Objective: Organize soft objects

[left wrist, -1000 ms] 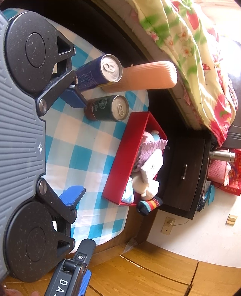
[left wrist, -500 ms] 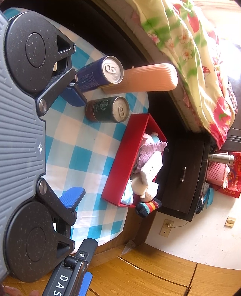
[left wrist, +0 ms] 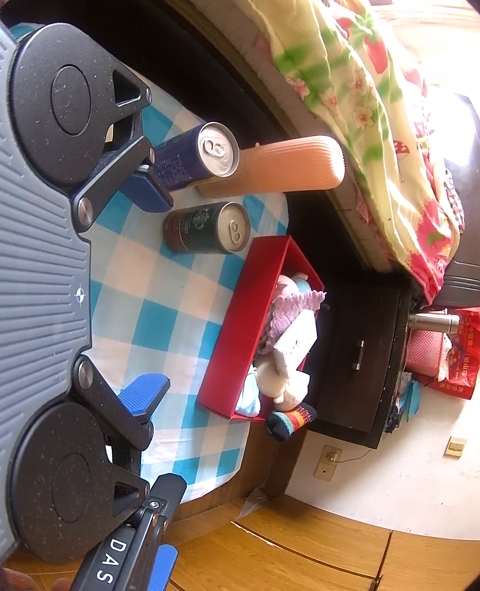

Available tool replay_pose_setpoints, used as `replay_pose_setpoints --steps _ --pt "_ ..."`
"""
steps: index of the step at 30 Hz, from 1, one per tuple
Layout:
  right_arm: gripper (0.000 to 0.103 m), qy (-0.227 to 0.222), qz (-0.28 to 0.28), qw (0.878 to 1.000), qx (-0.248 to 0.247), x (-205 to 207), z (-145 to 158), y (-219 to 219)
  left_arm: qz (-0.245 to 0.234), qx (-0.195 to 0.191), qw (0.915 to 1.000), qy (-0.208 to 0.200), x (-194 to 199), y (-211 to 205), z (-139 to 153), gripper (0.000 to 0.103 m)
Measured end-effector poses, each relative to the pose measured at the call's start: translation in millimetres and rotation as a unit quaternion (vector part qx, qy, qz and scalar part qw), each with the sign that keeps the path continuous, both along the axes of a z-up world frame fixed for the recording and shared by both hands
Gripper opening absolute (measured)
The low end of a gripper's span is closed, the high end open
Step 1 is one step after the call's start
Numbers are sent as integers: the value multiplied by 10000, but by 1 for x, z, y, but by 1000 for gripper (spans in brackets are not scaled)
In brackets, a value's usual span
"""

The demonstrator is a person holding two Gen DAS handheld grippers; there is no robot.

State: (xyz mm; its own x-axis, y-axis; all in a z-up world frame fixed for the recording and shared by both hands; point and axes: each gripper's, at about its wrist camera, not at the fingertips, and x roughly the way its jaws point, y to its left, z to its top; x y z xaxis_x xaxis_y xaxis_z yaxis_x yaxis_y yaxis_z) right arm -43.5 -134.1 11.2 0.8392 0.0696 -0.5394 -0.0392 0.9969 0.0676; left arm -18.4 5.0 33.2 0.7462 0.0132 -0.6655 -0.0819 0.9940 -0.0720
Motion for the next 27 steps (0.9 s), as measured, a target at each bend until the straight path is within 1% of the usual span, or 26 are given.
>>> replay_pose_setpoints --steps 12,21,27 --pt "65 2 -4 10000 12 1 0 -1 -13 58 10000 13 0 -1 1 91" --pt "65 -24 5 10000 19 0 0 0 -51 121 9999 -78 -2 -1 2 91" --pt "65 -26 2 10000 27 0 0 -1 2 110 9999 -97 -1 1 1 96"
